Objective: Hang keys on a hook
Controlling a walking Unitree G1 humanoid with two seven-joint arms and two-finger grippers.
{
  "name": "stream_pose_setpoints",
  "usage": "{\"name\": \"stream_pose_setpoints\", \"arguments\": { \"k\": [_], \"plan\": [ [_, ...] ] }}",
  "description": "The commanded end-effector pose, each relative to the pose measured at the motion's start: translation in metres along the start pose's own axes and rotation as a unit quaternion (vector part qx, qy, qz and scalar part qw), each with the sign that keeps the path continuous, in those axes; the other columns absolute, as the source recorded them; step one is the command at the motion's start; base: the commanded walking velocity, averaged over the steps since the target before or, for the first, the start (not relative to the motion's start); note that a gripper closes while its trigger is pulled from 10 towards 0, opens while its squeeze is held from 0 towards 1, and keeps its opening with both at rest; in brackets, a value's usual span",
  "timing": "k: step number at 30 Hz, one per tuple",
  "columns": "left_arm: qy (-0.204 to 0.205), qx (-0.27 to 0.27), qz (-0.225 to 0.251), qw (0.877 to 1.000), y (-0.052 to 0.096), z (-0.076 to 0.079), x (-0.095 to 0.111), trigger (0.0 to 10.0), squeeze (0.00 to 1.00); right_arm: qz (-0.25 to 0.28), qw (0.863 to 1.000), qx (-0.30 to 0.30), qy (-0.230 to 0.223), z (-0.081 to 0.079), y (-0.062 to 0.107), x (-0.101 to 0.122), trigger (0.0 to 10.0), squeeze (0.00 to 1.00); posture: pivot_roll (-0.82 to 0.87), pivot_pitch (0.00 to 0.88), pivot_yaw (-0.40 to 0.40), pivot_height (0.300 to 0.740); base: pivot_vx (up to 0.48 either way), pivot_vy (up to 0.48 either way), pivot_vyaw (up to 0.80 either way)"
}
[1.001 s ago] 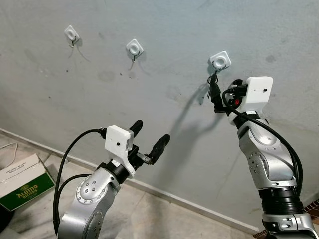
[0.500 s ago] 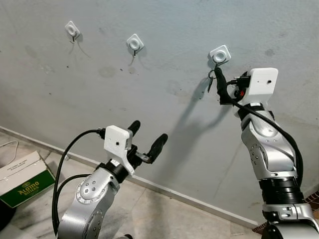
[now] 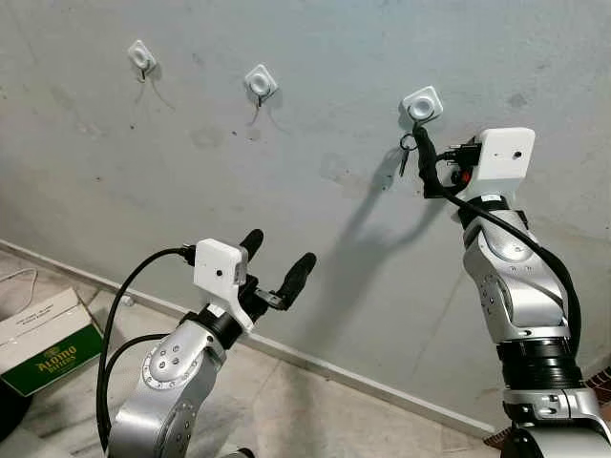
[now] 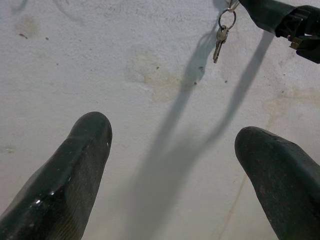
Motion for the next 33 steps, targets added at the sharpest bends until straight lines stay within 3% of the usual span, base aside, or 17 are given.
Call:
{"name": "stream_pose_setpoints", "arguments": {
  "k": [1,15,23,25,33],
  "plan": [
    [0.0,0.003,-0.002,1.0,0.001,-0.001,0.001,10.0,0.0,-0.009,1.0,-0.012,0.002,0.01,0.0,-0.004,10.0,0.0,-0.01,0.066,0.039,0.74,0.0,0.0,0.0],
    [0.001,0.002,-0.003,1.0,0.002,0.0,0.0,10.0,0.0,-0.044,0.999,0.015,0.004,0.001,0.004,-0.022,10.0,0.0,-0.01,0.067,0.034,0.74,0.0,0.0,0.0],
    [0.002,0.024,0.001,1.0,0.001,-0.008,0.003,10.0,0.0,-0.008,1.0,0.011,0.027,0.005,0.007,-0.004,10.0,0.0,-0.02,0.066,0.034,0.74,0.0,0.0,0.0],
    [0.019,0.041,0.003,0.999,0.0,-0.014,0.003,10.0,0.0,0.001,0.999,0.014,0.042,0.005,0.013,0.001,10.0,0.0,-0.02,0.067,0.035,0.74,0.0,0.0,0.0],
    [0.042,0.07,-0.009,0.997,0.001,-0.023,-0.002,10.0,0.0,-0.011,0.999,0.019,0.045,0.005,0.028,-0.004,10.0,0.0,-0.02,0.069,0.034,0.74,0.0,0.0,0.0]
  ]
}}
Point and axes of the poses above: a point about 5 cm out from each wrist's last joint towards the gripper, its own y axis pointing back from the gripper into the wrist, its own x axis along the axis of the wrist's last joint, z = x × y, the point moved 6 cm from there along -y, pointing out of the wrist towards the gripper, and after that the axes turned 5 degrees about -y, right-handed, at the moved point
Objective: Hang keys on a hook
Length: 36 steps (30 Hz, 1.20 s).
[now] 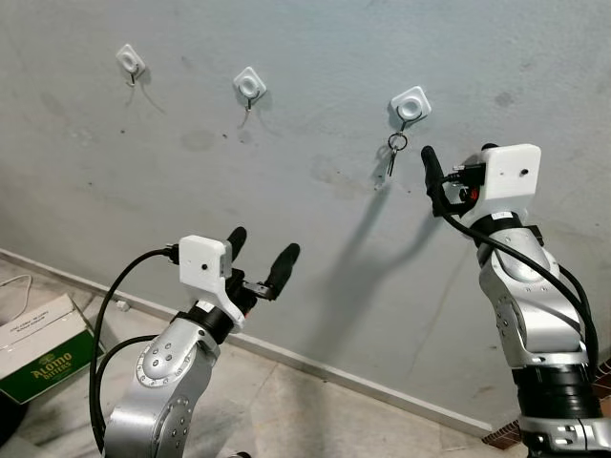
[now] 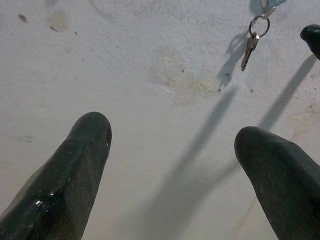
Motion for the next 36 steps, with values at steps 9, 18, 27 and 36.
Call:
{"name": "stream_pose_setpoints", "arguments": {
  "k": [9,18,27,36],
  "plan": [
    [0.018,0.016,-0.007,1.0,-0.003,-0.007,0.0,10.0,0.0,-0.014,1.0,0.009,-0.01,-0.009,0.013,-0.004,10.0,0.0,-0.03,0.068,0.036,0.74,0.0,0.202,0.0],
    [0.021,0.017,-0.013,1.0,-0.003,-0.008,0.0,10.0,0.0,-0.022,1.0,0.004,-0.013,-0.008,0.014,-0.005,10.0,0.0,-0.03,0.073,0.038,0.74,0.0,0.33,0.0],
    [0.019,0.016,-0.015,1.0,-0.003,-0.008,-0.001,10.0,0.0,-0.028,1.0,0.001,-0.015,-0.008,0.015,-0.007,10.0,0.0,-0.03,0.073,0.038,0.74,0.0,0.346,0.0],
    [0.018,0.015,-0.018,1.0,-0.003,-0.008,-0.001,10.0,0.0,-0.029,0.999,-0.002,-0.017,-0.007,0.014,-0.008,10.0,0.0,-0.02,0.068,0.045,0.74,0.0,0.357,0.0]
  ]
}}
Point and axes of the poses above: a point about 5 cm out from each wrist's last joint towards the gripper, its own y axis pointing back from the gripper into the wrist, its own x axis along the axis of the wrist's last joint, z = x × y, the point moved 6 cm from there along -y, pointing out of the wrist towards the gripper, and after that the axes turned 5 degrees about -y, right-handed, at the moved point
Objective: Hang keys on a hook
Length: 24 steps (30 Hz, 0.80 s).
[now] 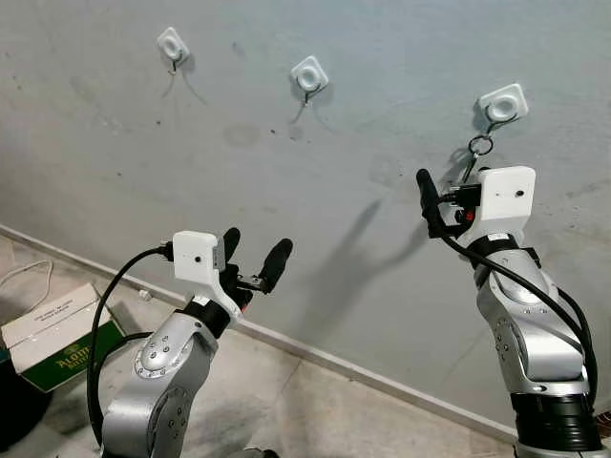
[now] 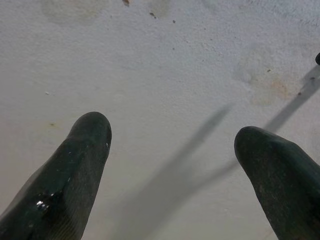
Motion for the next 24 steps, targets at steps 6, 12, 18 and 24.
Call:
{"name": "stream_pose_setpoints", "arguments": {
  "k": [6,12,18,24],
  "plan": [
    [-0.004,-0.001,-0.01,1.0,0.0005,-0.0006,-0.0028,10.0,0.0,0.004,1.0,-0.001,-0.002,-0.0008,-0.0013,0.0045,10.0,0.0,-0.02,0.066,0.048,0.74,0.0,0.447,0.0],
    [-0.005,-0.003,-0.012,1.0,0.0002,-0.0006,-0.0035,10.0,0.0,0.005,1.0,-0.002,-0.003,-0.0014,-0.0022,0.0043,10.0,0.0,-0.02,0.061,0.051,0.74,0.0,0.468,0.0],
    [-0.008,-0.005,-0.014,1.0,-0.0007,-0.0003,-0.0038,10.0,0.0,0.007,1.0,-0.002,-0.004,-0.0021,-0.0032,0.005,10.0,0.0,-0.01,0.054,0.055,0.74,0.0,0.468,0.0],
    [-0.009,-0.008,-0.015,1.0,-0.0015,-0.0002,-0.0035,10.0,0.0,0.009,1.0,-0.001,-0.004,-0.003,-0.0038,0.0062,10.0,0.0,-0.01,0.05,0.057,0.74,0.0,0.469,0.0]
  ]
}}
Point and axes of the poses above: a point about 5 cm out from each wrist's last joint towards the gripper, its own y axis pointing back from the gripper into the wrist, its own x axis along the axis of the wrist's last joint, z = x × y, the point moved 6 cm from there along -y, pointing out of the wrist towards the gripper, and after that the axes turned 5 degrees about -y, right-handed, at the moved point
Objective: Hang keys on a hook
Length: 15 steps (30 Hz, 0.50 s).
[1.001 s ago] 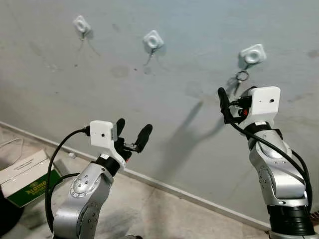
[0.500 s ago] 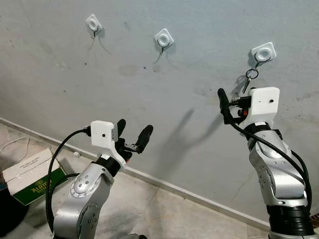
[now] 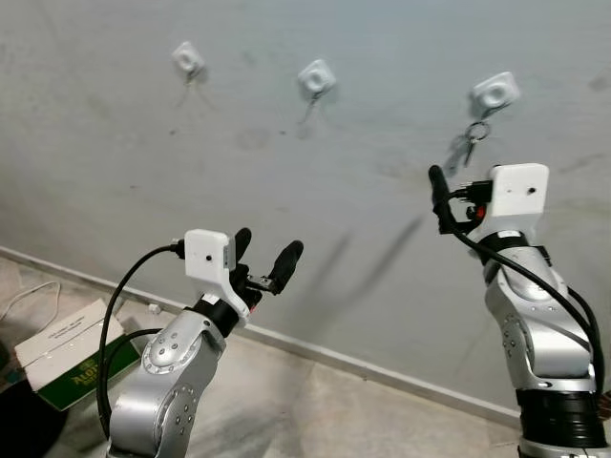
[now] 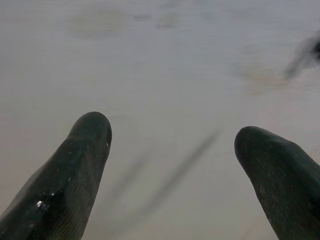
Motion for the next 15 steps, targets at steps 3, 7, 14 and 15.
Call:
{"name": "stream_pose_setpoints", "arguments": {
  "k": [3,7,14,15],
  "plan": [
    [-0.003,-0.001,0.001,1.0,-0.001,0.0,0.002,10.0,0.0,0.004,1.0,0.008,0.005,-0.002,0.0,0.004,10.0,0.0,-0.01,0.05,0.057,0.74,0.0,0.469,0.0],
    [-0.004,0.0,-0.004,1.0,0.001,-0.001,-0.002,10.0,0.0,-0.012,1.0,0.018,0.007,-0.002,0.007,-0.004,10.0,0.0,-0.02,0.046,0.056,0.74,0.0,0.469,0.0],
    [-0.005,0.017,-0.022,1.0,0.009,-0.011,-0.017,10.0,0.0,-0.053,0.998,0.023,0.007,0.001,0.022,-0.029,10.0,0.0,-0.02,0.049,0.049,0.74,0.0,0.402,0.0],
    [-0.006,0.02,-0.025,0.999,0.01,-0.012,-0.019,10.0,0.0,-0.057,0.998,0.024,0.01,0.002,0.024,-0.032,10.0,0.0,-0.02,0.049,0.049,0.74,0.0,0.0,0.0]
  ]
}}
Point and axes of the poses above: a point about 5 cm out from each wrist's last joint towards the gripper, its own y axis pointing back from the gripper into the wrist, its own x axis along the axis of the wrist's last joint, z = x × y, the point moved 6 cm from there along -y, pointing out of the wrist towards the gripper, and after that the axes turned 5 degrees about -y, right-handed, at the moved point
